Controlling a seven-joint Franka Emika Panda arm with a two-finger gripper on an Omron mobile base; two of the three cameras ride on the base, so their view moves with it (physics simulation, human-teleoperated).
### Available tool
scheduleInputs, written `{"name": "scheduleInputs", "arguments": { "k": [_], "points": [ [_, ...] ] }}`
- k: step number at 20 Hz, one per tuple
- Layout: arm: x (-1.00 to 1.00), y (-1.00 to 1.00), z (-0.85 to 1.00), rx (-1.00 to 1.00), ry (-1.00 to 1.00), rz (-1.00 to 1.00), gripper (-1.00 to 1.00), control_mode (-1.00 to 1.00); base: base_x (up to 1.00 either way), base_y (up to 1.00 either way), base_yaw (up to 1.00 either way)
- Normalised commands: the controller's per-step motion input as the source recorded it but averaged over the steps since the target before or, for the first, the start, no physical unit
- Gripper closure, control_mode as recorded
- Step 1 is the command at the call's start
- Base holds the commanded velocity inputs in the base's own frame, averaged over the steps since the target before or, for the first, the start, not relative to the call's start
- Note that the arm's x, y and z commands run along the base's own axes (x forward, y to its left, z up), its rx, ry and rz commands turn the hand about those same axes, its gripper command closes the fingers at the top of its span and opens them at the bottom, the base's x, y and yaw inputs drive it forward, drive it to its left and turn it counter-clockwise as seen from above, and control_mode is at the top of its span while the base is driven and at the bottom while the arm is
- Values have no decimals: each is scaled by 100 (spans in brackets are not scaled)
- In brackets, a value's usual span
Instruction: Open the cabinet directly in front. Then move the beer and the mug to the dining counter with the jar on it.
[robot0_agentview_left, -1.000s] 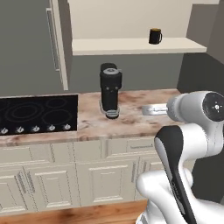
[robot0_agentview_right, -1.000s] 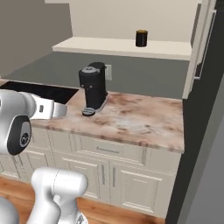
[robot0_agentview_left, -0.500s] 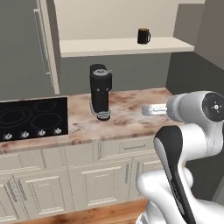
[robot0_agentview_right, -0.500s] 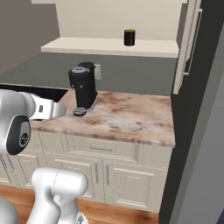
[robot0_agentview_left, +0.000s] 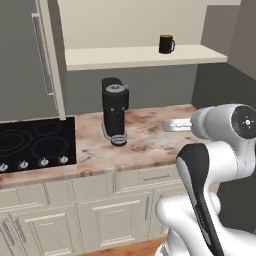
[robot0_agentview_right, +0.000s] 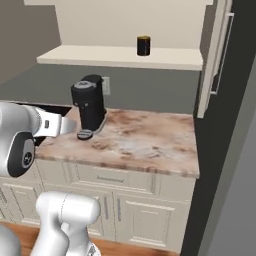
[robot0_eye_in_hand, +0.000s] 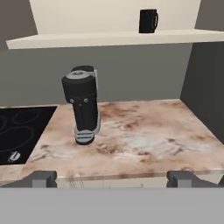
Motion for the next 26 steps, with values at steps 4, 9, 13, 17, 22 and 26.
{"name": "scheduleInputs", "arguments": {
  "k": [4,9,13,17,22,26],
  "points": [
    [0,0,0,0,0,0,-100,100,11,-40,0],
    [0,0,0,0,0,0,-100,100,7,-47,0],
    [0,0,0,0,0,0,-100,100,10,-46,0],
    [0,0,0,0,0,0,-100,100,48,-36,-2],
    [0,0,0,0,0,0,-100,100,78,-20,-5],
    [0,0,0,0,0,0,-100,100,71,-1,-6]
  ]
}}
